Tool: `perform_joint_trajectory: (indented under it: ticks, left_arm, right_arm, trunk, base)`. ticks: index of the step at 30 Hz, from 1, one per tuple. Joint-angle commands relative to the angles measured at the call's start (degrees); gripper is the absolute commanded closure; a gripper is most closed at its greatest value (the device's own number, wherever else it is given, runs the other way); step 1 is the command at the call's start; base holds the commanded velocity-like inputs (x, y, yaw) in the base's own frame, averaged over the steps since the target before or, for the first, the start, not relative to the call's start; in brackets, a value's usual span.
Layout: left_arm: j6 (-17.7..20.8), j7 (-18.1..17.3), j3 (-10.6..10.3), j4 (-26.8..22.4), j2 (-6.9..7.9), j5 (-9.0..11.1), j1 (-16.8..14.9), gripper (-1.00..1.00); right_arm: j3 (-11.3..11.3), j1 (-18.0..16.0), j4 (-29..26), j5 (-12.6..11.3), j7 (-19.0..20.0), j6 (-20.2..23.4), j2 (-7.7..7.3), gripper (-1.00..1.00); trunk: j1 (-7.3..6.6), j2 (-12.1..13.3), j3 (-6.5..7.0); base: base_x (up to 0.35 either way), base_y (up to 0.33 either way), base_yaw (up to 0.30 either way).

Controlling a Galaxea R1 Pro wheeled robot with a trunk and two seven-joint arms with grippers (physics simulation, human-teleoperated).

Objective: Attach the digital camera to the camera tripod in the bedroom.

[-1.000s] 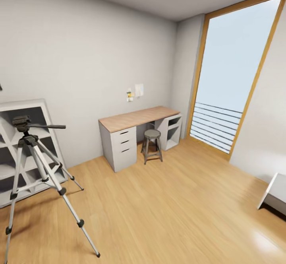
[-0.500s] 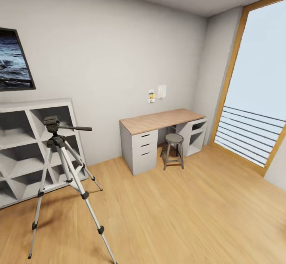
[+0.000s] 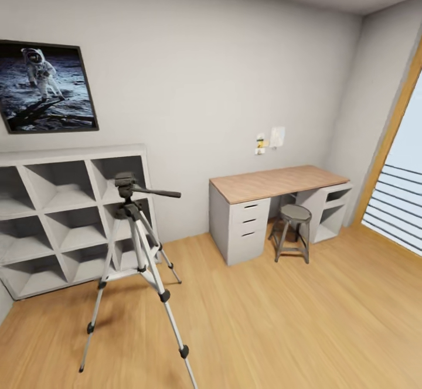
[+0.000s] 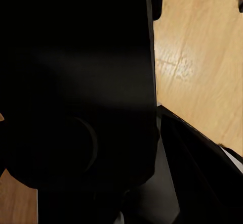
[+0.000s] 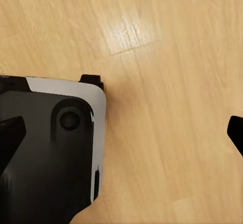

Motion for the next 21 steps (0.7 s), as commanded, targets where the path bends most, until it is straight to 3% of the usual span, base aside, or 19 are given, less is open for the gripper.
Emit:
perform_joint_trajectory:
  ticks: [1,11,21]
  left_arm:
    - [0.2,0.2,-0.5,0.0,0.0,0.4,0.0,1.0]
    - [0.1,0.2,-0.5,0.0,0.0,0.4,0.0,1.0]
    - [0.1,0.2,-0.5,-0.1,0.0,0.3,0.0,1.0]
  right_arm:
    - [-0.4,-0.1,0.2,0.6,0.1,-0.2,-0.03,-1.0]
    - [-0.4,-0.1,0.2,0.6,0.1,-0.2,-0.03,-1.0]
    - [-0.4,-0.1,0.2,0.6,0.1,-0.2,-0.03,-1.0]
  trunk:
    - [0.04,0.0,-0.02]
    - [0.04,0.0,-0.02]
    - [0.04,0.0,-0.02]
  base:
    - [0.22,0.281,0.282]
    - [0.202,0.242,0.282]
    - [0.029,0.028,0.282]
